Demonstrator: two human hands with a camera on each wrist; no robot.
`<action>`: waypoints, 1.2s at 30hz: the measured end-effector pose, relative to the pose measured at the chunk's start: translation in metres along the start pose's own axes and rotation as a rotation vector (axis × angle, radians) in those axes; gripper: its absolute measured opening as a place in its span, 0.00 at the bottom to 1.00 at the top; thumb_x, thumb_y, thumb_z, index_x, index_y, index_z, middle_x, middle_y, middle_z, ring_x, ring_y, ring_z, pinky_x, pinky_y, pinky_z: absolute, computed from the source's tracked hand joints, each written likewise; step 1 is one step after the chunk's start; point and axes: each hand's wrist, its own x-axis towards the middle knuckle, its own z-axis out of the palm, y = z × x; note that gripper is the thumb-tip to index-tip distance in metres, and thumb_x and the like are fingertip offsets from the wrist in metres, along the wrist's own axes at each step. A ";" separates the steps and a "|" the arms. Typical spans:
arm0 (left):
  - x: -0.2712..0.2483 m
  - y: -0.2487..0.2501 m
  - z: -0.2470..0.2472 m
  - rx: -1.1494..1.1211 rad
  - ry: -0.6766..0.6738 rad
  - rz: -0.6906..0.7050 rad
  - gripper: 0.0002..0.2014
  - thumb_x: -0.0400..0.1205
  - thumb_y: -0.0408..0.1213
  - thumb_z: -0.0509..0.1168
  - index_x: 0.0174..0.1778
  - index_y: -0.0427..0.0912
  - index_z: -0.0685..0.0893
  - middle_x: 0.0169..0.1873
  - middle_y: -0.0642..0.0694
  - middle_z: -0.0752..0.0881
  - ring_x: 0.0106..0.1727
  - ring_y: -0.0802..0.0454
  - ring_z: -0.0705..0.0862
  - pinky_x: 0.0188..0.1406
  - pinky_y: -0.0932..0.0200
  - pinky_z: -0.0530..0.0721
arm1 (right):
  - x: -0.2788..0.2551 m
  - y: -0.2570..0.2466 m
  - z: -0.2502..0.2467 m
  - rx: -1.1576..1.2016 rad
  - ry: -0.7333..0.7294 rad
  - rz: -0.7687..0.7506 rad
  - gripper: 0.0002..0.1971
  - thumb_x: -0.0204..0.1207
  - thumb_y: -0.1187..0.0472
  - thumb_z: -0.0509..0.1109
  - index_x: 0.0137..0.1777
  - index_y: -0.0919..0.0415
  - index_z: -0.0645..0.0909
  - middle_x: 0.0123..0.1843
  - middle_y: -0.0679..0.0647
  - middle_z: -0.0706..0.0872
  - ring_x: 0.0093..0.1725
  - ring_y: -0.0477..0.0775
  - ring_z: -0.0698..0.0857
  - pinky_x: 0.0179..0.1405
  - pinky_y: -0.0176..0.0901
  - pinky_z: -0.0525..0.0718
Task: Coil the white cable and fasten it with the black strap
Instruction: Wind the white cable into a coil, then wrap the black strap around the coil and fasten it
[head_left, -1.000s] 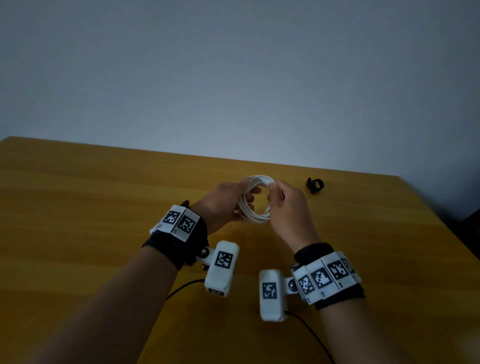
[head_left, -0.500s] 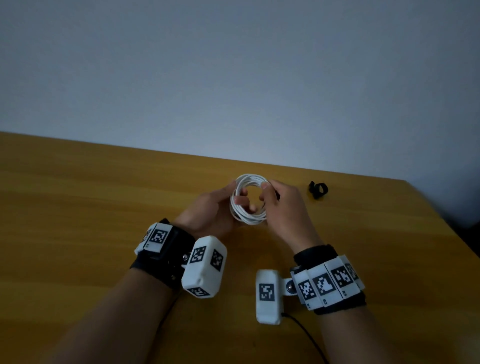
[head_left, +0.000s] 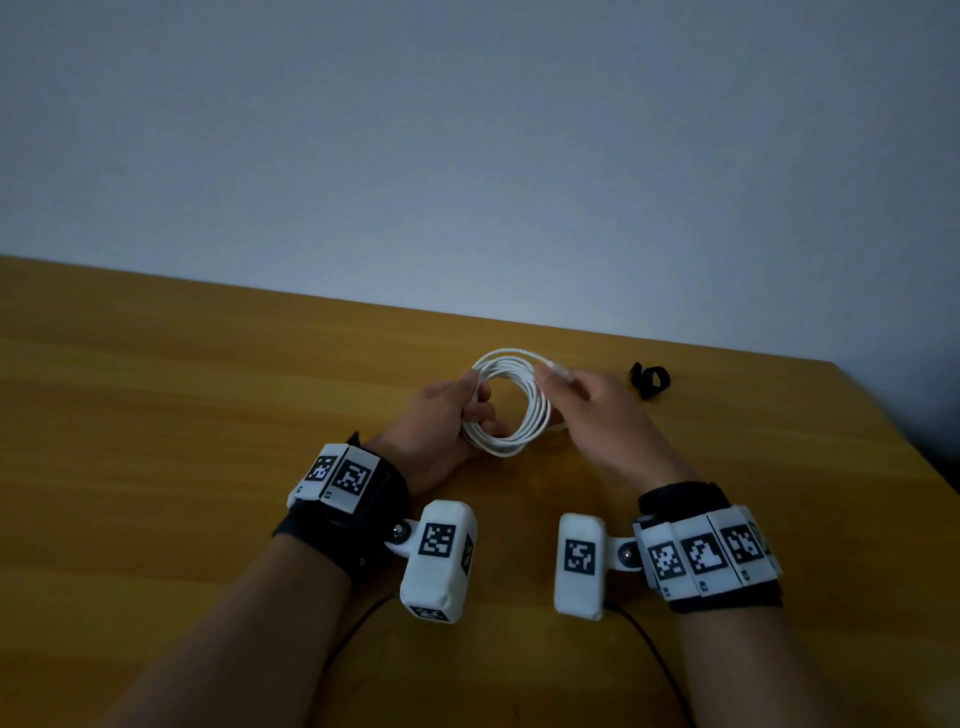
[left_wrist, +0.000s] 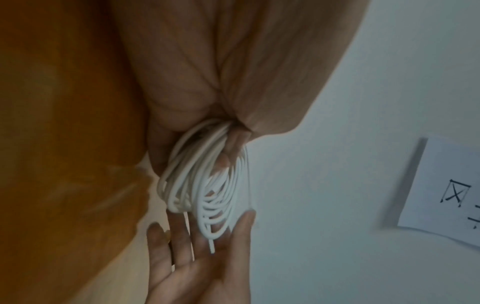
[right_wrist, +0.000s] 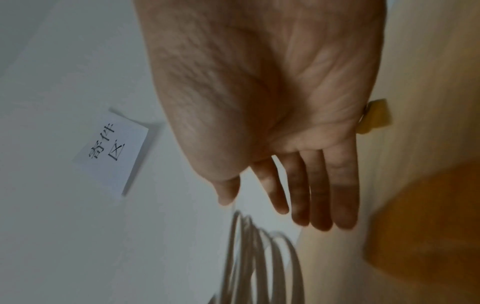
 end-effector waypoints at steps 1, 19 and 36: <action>0.000 0.001 -0.001 -0.010 -0.001 -0.002 0.17 0.92 0.41 0.52 0.41 0.35 0.74 0.23 0.49 0.68 0.27 0.51 0.73 0.37 0.56 0.78 | 0.001 0.004 -0.004 0.010 0.020 0.029 0.26 0.86 0.35 0.57 0.59 0.55 0.86 0.47 0.50 0.89 0.43 0.46 0.88 0.45 0.40 0.86; -0.001 0.000 -0.002 0.155 -0.042 0.039 0.18 0.92 0.41 0.52 0.55 0.28 0.79 0.24 0.49 0.68 0.30 0.49 0.74 0.45 0.50 0.81 | 0.015 0.052 -0.037 0.011 0.158 0.306 0.31 0.88 0.44 0.63 0.88 0.54 0.65 0.91 0.46 0.56 0.69 0.57 0.84 0.56 0.44 0.80; 0.001 -0.004 -0.002 0.167 -0.045 0.087 0.17 0.92 0.38 0.50 0.54 0.29 0.79 0.23 0.48 0.69 0.25 0.51 0.78 0.55 0.43 0.80 | 0.000 0.018 -0.057 0.430 0.521 -0.113 0.09 0.79 0.65 0.78 0.58 0.61 0.92 0.49 0.51 0.96 0.46 0.45 0.94 0.55 0.39 0.92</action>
